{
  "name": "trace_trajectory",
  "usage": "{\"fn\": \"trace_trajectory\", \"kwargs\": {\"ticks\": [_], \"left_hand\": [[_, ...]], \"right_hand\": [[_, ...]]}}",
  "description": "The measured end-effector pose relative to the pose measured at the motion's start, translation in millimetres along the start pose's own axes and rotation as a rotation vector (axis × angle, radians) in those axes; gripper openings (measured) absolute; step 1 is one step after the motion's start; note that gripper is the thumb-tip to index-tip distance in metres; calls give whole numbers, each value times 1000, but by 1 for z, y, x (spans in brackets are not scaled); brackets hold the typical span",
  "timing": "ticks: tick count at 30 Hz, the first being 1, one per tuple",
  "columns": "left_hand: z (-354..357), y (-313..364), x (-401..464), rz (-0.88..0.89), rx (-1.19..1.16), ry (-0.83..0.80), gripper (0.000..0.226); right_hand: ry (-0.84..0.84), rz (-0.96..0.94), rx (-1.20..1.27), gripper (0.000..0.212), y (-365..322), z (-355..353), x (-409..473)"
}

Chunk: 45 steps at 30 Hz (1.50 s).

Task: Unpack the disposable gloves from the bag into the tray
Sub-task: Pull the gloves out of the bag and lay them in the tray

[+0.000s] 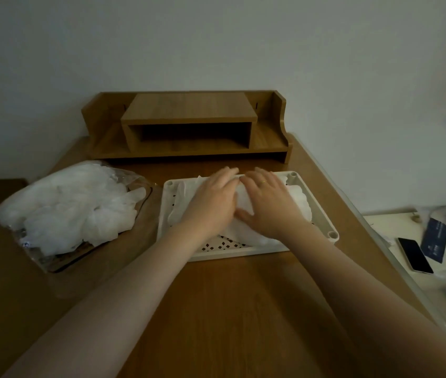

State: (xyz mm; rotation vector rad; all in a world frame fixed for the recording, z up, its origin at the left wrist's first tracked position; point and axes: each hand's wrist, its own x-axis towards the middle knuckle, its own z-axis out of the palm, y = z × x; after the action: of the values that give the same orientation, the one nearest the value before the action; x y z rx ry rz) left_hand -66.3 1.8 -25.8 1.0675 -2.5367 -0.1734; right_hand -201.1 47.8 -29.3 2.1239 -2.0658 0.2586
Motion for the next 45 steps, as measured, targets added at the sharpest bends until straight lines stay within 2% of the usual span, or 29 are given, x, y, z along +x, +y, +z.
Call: {"fn": "trace_trajectory", "kwargs": {"ticks": [3,5,10,14,17,19,21,23,25,27,30,33,36,39,42,45], "left_hand": [[25,-15,6,-107,95,-326,62],[35,-28,3,-203,159,-400,80],[37,-40,-2,-313,202,-385,105],[32,-45,-5,-425,127,-416,114],[28,-45,-6,-439,80,-421,109],[21,-44,-10,-376,46,-380,93],[7,-41,-22,-238,6,-247,71],[-9,-37,-37,-127,-106,-57,53],[-24,-40,-53,-97,-275,134,40],[-33,-47,-62,-127,-393,320,31],[-47,-71,-70,-256,-461,566,23],[-64,-98,-77,-328,-517,718,21],[-73,-118,-81,-423,-595,753,23],[-68,-131,-84,-483,-655,704,26],[-64,-134,-84,-507,-718,627,27],[-64,-136,-84,-537,-768,539,27]], "right_hand": [[-287,34,42,101,4,26,5],[-369,82,71,115,15,35,4],[-452,131,27,131,30,36,4],[-466,261,146,135,45,34,-5],[-499,264,135,135,47,30,-3],[-482,251,47,134,44,23,1],[-368,261,30,128,33,9,4],[-197,238,73,112,9,-9,6],[-14,114,95,81,-30,-20,8],[109,-42,219,48,-66,-24,11],[78,-173,531,24,-118,-12,25],[-65,-124,580,25,-162,10,45],[-120,3,626,35,-186,27,61],[-138,115,708,39,-196,37,72],[-37,158,772,23,-198,39,73],[69,282,997,18,-193,35,66]]}}
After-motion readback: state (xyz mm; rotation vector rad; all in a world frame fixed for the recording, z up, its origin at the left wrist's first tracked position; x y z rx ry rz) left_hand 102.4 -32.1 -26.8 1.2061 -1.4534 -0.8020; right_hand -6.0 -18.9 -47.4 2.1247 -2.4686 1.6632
